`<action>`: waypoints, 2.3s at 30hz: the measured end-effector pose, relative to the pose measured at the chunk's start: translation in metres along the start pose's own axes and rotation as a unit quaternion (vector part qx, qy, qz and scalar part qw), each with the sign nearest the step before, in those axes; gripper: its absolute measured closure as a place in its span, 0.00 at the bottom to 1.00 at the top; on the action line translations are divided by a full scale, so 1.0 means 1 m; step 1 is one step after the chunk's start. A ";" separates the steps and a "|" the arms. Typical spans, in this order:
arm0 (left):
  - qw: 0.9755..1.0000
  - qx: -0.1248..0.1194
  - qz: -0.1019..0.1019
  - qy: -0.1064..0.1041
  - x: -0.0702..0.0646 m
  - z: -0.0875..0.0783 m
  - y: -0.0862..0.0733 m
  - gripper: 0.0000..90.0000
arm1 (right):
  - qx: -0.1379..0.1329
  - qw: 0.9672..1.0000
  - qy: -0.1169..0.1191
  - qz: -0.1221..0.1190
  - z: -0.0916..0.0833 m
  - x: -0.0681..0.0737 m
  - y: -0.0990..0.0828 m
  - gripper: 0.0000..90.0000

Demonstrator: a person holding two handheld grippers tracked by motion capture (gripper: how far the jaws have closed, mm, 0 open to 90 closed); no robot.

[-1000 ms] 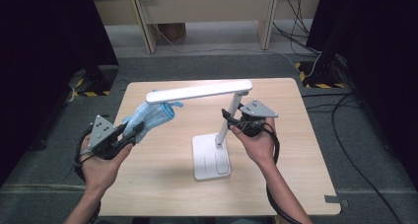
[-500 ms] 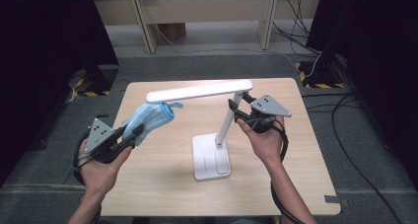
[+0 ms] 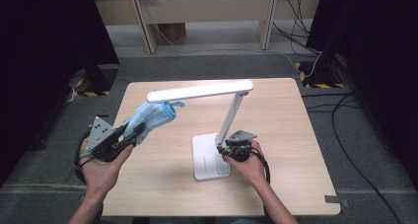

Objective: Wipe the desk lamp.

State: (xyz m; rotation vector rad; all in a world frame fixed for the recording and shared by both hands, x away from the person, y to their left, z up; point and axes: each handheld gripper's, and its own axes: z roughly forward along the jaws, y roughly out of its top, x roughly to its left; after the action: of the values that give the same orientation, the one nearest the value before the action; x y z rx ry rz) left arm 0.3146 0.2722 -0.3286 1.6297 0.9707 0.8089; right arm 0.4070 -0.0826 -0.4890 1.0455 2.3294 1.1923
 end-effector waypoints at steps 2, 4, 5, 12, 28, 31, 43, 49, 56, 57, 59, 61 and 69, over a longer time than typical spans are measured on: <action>1.000 0.000 0.000 0.000 0.000 0.000 0.000 0.78 | 0.019 1.000 0.000 -0.008 0.004 0.004 -0.002 0.69; 1.000 0.000 0.000 0.000 0.000 0.000 0.000 0.78 | 0.029 1.000 -0.004 -0.009 0.005 0.006 -0.002 0.74; 1.000 0.000 -0.001 0.000 0.000 0.000 0.000 0.78 | 0.041 0.999 -0.007 -0.009 0.007 0.006 -0.003 0.77; 1.000 0.001 -0.009 -0.004 -0.002 0.001 0.003 0.78 | 0.058 0.998 -0.003 0.031 0.007 0.005 0.001 0.81; 1.000 -0.001 -0.013 0.000 -0.009 0.005 0.012 0.79 | 0.062 0.997 -0.027 0.026 0.007 0.012 0.002 0.82; 1.000 -0.003 -0.011 0.000 -0.010 0.006 0.014 0.79 | 0.061 0.998 -0.024 0.025 0.007 0.011 0.002 0.83; 1.000 -0.008 -0.012 -0.003 -0.016 0.011 0.020 0.79 | 0.060 0.998 -0.026 0.026 0.007 0.012 0.002 0.83; 1.000 -0.011 -0.010 -0.005 -0.020 0.015 0.023 0.79 | 0.059 0.998 -0.024 0.024 0.008 0.011 0.002 0.83; 1.000 -0.012 -0.006 -0.008 -0.025 0.019 0.025 0.79 | 0.059 0.998 -0.024 0.023 0.008 0.012 0.002 0.83; 1.000 -0.012 -0.006 -0.008 -0.025 0.020 0.025 0.79 | 0.059 0.998 -0.024 0.024 0.008 0.013 0.002 0.83; 1.000 -0.013 -0.005 -0.008 -0.026 0.021 0.026 0.79 | 0.059 0.998 -0.025 0.023 0.008 0.013 0.002 0.83; 1.000 -0.014 -0.003 -0.008 -0.027 0.023 0.028 0.79 | 0.059 0.998 -0.024 0.023 0.008 0.013 0.002 0.83; 1.000 -0.016 0.000 -0.013 -0.032 0.030 0.030 0.79 | 0.058 0.998 -0.022 0.024 0.009 0.013 0.002 0.83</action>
State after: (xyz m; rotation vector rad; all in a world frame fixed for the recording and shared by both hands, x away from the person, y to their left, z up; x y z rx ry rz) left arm 0.3327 0.2269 -0.3082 1.6090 0.9351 0.7964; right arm 0.4039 -0.0669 -0.4920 1.1610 2.3763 1.0506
